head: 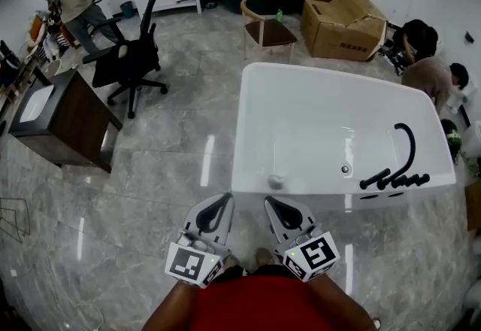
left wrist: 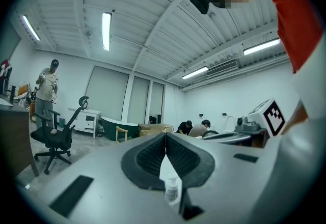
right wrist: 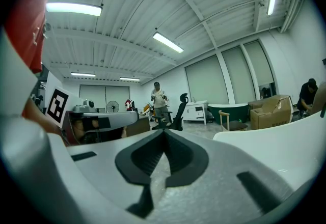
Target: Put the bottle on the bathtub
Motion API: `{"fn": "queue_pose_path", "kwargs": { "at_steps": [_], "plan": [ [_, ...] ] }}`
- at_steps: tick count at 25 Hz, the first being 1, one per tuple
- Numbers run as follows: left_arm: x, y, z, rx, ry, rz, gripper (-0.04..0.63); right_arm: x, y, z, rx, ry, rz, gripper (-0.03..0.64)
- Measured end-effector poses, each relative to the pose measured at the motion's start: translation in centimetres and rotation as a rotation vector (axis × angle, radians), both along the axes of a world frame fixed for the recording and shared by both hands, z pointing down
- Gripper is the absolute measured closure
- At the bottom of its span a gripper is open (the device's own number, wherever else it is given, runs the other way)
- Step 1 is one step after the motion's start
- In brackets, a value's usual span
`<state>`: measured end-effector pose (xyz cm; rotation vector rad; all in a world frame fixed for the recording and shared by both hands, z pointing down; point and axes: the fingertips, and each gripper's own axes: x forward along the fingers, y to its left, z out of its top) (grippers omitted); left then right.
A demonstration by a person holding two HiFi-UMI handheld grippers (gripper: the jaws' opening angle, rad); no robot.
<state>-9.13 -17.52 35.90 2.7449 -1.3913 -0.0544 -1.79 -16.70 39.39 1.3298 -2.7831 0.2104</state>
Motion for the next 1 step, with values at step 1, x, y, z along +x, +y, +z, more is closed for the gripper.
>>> {"fn": "queue_pose_path", "kwargs": {
  "at_steps": [1],
  "plan": [
    [-0.06, 0.03, -0.01, 0.000, -0.001, -0.001, 0.584, -0.06, 0.04, 0.06, -0.001, 0.000, -0.001, 0.612]
  ]
}}
